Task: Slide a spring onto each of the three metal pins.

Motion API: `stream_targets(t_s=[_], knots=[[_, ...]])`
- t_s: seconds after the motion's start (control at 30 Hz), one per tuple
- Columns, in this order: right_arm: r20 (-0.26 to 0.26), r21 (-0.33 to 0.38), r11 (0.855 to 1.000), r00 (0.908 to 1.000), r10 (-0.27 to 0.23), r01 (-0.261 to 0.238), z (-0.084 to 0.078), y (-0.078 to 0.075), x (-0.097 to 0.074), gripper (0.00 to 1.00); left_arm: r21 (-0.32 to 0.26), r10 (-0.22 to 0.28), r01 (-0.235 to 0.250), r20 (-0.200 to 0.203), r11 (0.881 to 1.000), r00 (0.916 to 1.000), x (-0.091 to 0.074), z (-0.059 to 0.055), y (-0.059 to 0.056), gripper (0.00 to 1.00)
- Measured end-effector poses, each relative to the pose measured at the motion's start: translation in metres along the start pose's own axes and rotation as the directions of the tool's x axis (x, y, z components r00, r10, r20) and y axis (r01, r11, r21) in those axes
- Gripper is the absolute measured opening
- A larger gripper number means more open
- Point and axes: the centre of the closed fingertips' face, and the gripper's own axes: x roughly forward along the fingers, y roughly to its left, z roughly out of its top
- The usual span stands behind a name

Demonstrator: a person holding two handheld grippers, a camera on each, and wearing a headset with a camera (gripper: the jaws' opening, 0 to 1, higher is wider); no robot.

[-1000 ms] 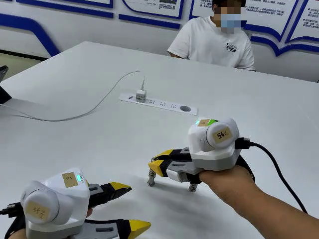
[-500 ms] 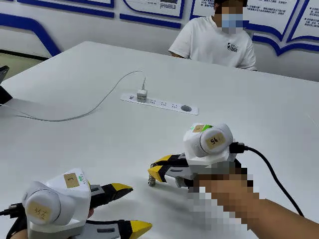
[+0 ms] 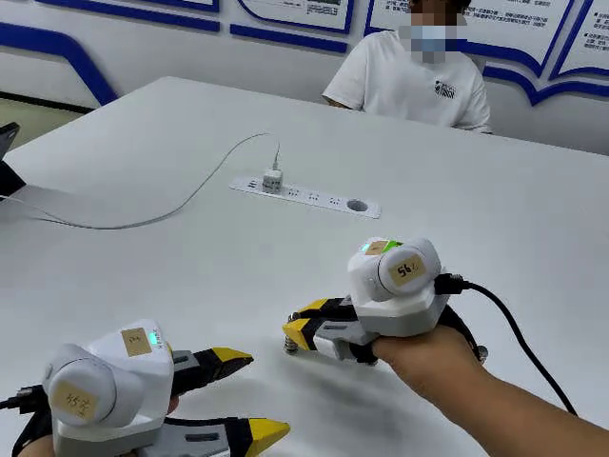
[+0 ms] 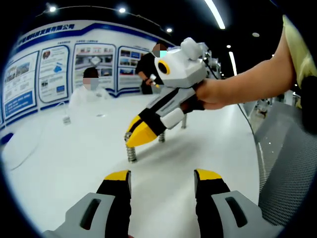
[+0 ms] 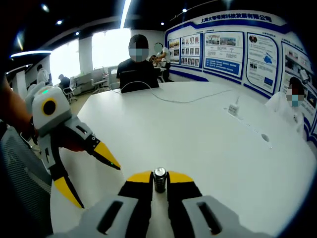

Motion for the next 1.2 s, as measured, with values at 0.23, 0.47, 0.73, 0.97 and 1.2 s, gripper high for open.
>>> stream_targets(t_s=[0.23, 0.47, 0.73, 0.97, 1.2], knots=[[0.007, 0.014, 1.000, 1.0000, -0.006, 0.005, -0.004, 0.000, -0.006, 0.15, 0.001, 0.005, -0.005, 0.004, 1.000, 1.0000, 0.000, 0.001, 0.002, 0.52], [0.027, 0.018, 1.000, 0.9995, -0.014, 0.014, -0.003, 0.003, -0.018, 0.17, 0.002, 0.006, -0.006, 0.006, 1.000, 1.0000, 0.000, 0.003, 0.002, 0.53], [0.046, 0.017, 1.000, 0.9988, -0.019, 0.019, -0.005, 0.009, -0.032, 0.19, 0.005, 0.007, -0.007, 0.011, 1.000, 0.9999, 0.002, 0.006, 0.003, 0.53], [0.048, 0.018, 1.000, 0.9987, -0.019, 0.019, -0.015, 0.015, -0.046, 0.21, 0.005, 0.006, -0.006, 0.012, 1.000, 0.9999, 0.001, 0.008, 0.002, 0.54], [0.041, 0.018, 0.999, 0.9988, -0.028, 0.027, -0.024, 0.015, -0.061, 0.22, 0.006, 0.003, -0.003, 0.013, 1.000, 0.9999, 0.002, 0.011, 0.000, 0.55]])
